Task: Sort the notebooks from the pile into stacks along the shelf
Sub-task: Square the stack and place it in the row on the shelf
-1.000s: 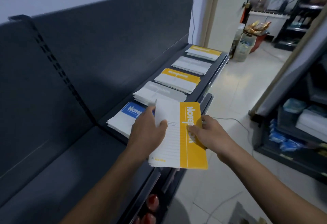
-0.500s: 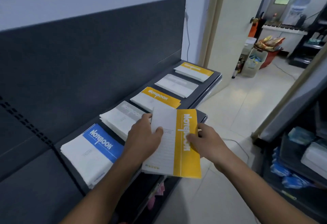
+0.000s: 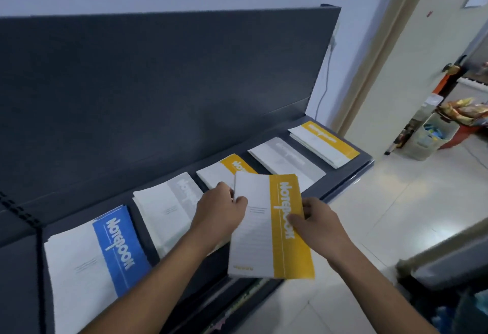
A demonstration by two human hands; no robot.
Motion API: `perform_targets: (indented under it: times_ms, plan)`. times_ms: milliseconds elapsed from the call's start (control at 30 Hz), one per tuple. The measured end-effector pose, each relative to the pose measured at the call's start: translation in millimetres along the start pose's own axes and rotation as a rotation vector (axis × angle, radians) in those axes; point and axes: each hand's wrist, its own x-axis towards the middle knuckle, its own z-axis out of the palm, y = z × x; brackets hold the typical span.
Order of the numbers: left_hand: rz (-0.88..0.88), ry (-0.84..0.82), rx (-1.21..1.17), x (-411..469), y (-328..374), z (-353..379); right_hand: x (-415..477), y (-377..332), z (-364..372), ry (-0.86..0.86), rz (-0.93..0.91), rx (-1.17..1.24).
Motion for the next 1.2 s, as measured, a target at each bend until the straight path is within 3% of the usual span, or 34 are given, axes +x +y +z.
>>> perform_targets:
  times_ms: [533,800,1200]
  plan:
    - [-0.334,0.171,-0.062,86,-15,3,167,-46,33,-0.083,-0.266,-0.332]
    - [-0.331,0.230,0.135,91,-21,20,194,-38,54,-0.169,-0.346,-0.475]
    - [-0.370,0.342,0.169,88,-16,40,203,-32,53,-0.248,-0.492,-0.497]
